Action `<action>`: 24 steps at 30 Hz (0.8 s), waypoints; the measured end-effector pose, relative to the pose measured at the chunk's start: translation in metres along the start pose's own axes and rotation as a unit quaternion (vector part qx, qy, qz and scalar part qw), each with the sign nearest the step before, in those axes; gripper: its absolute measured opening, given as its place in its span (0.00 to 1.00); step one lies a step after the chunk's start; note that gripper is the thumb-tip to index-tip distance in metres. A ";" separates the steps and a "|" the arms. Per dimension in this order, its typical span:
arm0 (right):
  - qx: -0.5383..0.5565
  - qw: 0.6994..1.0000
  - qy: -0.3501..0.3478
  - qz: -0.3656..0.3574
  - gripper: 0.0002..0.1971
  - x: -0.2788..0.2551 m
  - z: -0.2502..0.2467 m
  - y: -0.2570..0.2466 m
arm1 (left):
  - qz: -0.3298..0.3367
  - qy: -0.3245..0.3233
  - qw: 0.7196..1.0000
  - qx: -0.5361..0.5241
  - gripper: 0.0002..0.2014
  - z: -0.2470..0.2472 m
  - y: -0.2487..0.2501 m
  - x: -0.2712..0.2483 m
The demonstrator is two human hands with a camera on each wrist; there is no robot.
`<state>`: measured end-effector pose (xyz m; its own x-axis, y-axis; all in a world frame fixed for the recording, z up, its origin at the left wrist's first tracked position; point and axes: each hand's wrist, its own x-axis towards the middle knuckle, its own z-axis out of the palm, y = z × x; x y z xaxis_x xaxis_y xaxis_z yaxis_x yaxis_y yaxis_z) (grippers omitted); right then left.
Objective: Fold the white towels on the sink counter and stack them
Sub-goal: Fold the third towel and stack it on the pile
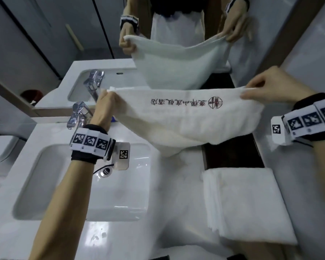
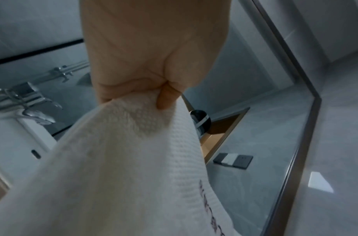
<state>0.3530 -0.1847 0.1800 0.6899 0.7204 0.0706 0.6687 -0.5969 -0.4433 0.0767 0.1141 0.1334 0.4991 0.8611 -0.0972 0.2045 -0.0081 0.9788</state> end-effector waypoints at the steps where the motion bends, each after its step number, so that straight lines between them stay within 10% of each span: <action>1: 0.012 1.000 -0.012 0.004 0.09 -0.001 -0.002 0.003 | -0.006 -0.010 1.000 -0.005 0.09 0.001 -0.001 0.002; 10: 0.107 0.994 -0.009 0.014 0.05 0.012 0.012 0.012 | -0.039 -0.017 0.999 -0.005 0.07 0.006 -0.018 0.023; 18: 0.056 0.989 -0.130 0.051 0.06 0.010 0.079 0.027 | -0.072 0.018 0.971 0.226 0.12 0.034 -0.078 0.031; 21: 0.070 0.989 -0.122 0.043 0.07 0.007 0.103 0.025 | 0.051 0.007 0.921 0.386 0.24 0.063 -0.086 0.017; 24: 0.103 0.987 -0.124 0.008 0.04 0.004 0.113 0.015 | 0.268 -0.228 0.860 0.370 0.40 0.108 -0.078 -0.005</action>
<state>0.3345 -0.1513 0.0728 0.5941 0.7908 -0.1477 0.5700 -0.5433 -0.6164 0.1494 0.0552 0.0385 0.9322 0.3457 0.1075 0.2374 -0.8078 0.5395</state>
